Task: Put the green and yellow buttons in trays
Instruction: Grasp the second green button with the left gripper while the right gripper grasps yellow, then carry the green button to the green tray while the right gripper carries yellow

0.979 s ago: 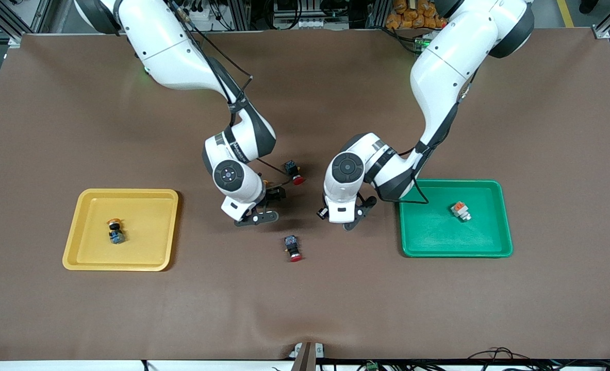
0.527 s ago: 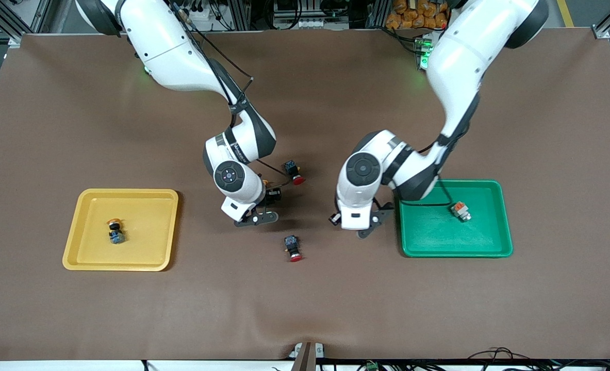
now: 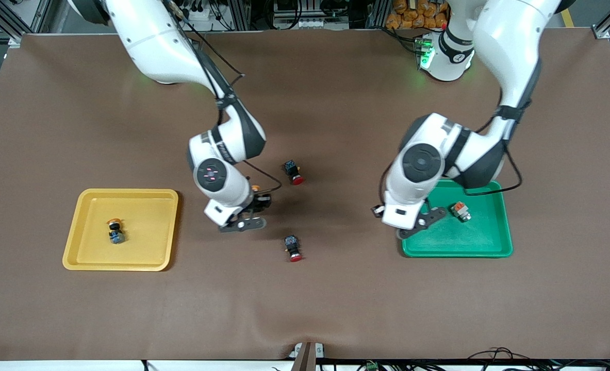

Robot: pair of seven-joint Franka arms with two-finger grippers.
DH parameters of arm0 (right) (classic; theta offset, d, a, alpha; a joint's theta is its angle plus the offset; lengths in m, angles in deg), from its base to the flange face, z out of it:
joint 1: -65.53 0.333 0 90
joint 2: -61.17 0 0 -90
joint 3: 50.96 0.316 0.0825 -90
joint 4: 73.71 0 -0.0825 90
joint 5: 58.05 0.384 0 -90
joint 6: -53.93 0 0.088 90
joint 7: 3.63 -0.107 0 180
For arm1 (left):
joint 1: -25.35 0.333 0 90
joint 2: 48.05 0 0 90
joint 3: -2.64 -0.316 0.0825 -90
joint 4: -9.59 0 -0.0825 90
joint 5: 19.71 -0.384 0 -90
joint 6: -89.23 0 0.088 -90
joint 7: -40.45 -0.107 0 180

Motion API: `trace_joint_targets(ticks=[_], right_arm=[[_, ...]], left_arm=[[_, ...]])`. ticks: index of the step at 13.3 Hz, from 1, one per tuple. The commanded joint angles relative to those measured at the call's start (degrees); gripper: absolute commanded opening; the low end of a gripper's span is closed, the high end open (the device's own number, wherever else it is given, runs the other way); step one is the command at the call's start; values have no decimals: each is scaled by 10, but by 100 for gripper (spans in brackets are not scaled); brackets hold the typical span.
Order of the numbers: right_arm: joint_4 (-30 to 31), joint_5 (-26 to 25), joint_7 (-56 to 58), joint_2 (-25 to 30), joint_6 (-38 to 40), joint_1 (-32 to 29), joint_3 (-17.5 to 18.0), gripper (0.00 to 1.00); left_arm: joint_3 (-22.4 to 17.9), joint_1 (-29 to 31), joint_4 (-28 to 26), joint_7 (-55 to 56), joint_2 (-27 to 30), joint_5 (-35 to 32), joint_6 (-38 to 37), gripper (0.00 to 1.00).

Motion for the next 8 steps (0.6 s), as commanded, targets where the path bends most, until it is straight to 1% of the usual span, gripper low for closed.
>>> trace_joint_targets(ticks=[1, 2, 4, 6, 8], right_arm=[[5, 1, 48, 40, 23, -3, -45, 0], [4, 1, 87, 43, 30, -3, -65, 0], [-7, 2, 155, 43, 43, -5, -103, 0], [-11, 2, 201, 43, 44, -30, -109, 0], [-24, 2, 258, 41, 44, -74, -109, 0]], left_arm=[[7, 46, -73, -78, 39, 10, 8, 0], [6, 55, -86, -83, 39, 10, 17, 0], [6, 76, -96, -93, 33, 9, 25, 0], [6, 97, -107, -120, 19, 5, 39, 0], [5, 112, -132, -121, 7, 5, 95, 0]])
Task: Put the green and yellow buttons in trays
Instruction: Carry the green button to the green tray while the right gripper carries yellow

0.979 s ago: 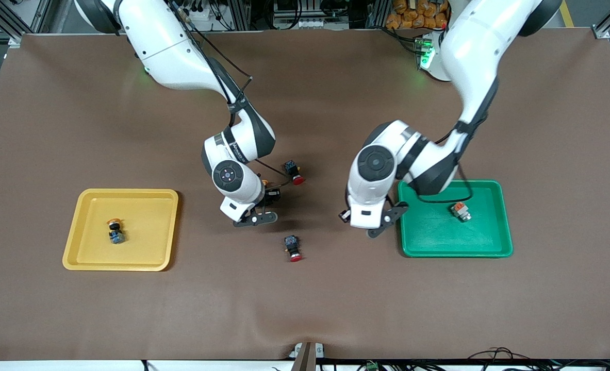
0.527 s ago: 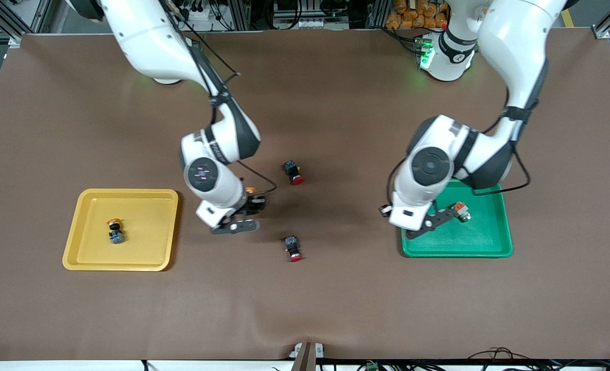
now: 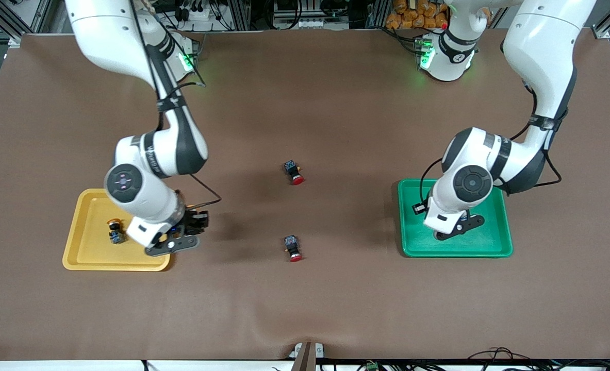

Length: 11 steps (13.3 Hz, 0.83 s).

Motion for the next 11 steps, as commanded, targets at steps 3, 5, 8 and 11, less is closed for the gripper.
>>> trace_joint_targets(ticks=[3, 5, 8, 11], right_arm=[[-15, 4, 163, -15, 1, -97, 7, 0], [-10, 8, 203, -33, -27, -118, 7, 0], [-9, 7, 214, -50, -36, -132, 7, 12], [-7, 8, 214, -51, -35, -133, 8, 100]], left_arm=[[5, 22, -38, -10, -12, 5, 73, 0], [5, 27, -37, -18, -16, 3, 73, 62], [7, 34, -32, -46, 3, 9, 70, 100], [7, 35, -17, -49, 57, 10, 38, 100]])
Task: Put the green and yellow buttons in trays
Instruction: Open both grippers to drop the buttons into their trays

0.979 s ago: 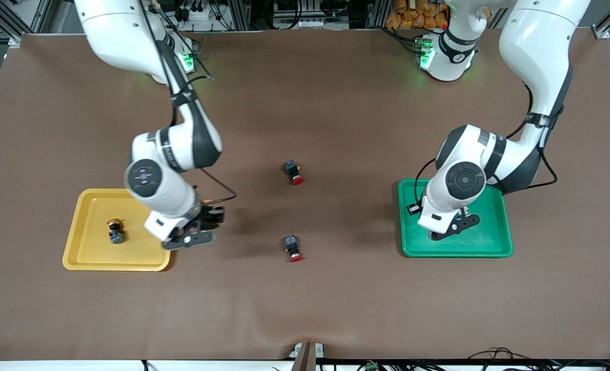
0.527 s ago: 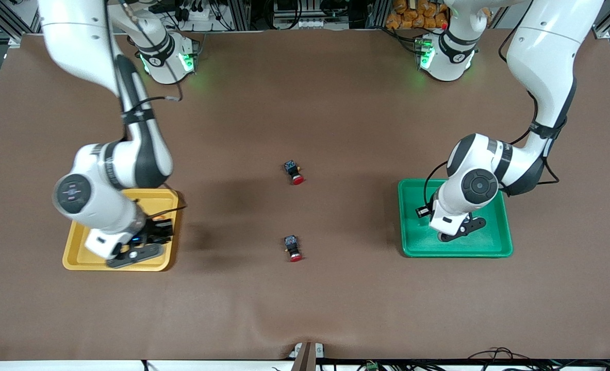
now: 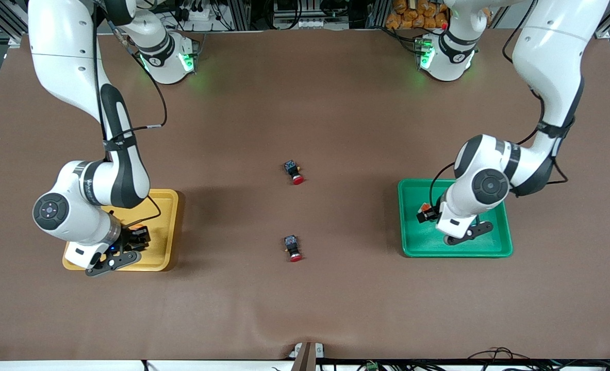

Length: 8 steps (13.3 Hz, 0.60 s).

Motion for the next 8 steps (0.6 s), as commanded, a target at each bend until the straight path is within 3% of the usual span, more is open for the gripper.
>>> trace_joint_targets(ticks=[1, 6, 8], right_arm=[[-4, 7, 11, 4, 3, -9, 8, 100], [-5, 7, 12, 5, 3, -9, 8, 100], [-6, 7, 12, 6, 3, -8, 8, 100]], left_arm=[[6, 5, 18, -33, 59, 9, -48, 100], [-1, 14, 183, -129, 65, 9, -214, 100], [7, 17, 220, -153, 67, 12, -258, 100]])
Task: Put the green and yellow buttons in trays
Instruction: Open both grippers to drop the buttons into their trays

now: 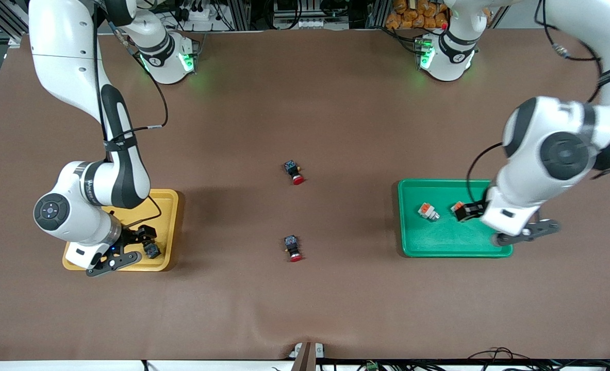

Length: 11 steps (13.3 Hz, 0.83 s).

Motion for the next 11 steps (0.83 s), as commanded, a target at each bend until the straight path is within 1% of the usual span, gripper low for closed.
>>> trace_joint_targets(ticks=[1, 2, 4, 7, 9, 11], right_arm=[[-4, 7, 11, 8, 4, -7, 8, 100], [-6, 7, 16, 14, 6, -6, 8, 100], [-5, 7, 20, 38, 16, -7, 8, 100], [-5, 7, 18, 77, 82, -8, 5, 100], [-3, 6, 15, 115, 112, -14, 5, 100], [-3, 3, 14, 160, 171, -13, -16, 100]], left_arm=[[8, 5, 49, -38, 3, 13, -58, 100], [8, 5, 50, -40, 20, 24, -69, 100], [3, 6, 50, -40, 48, 24, -91, 100], [3, 15, 52, -82, 83, 27, -119, 100], [3, 26, 53, -87, 109, 54, -135, 100], [4, 40, 53, -96, 137, 62, -155, 100]])
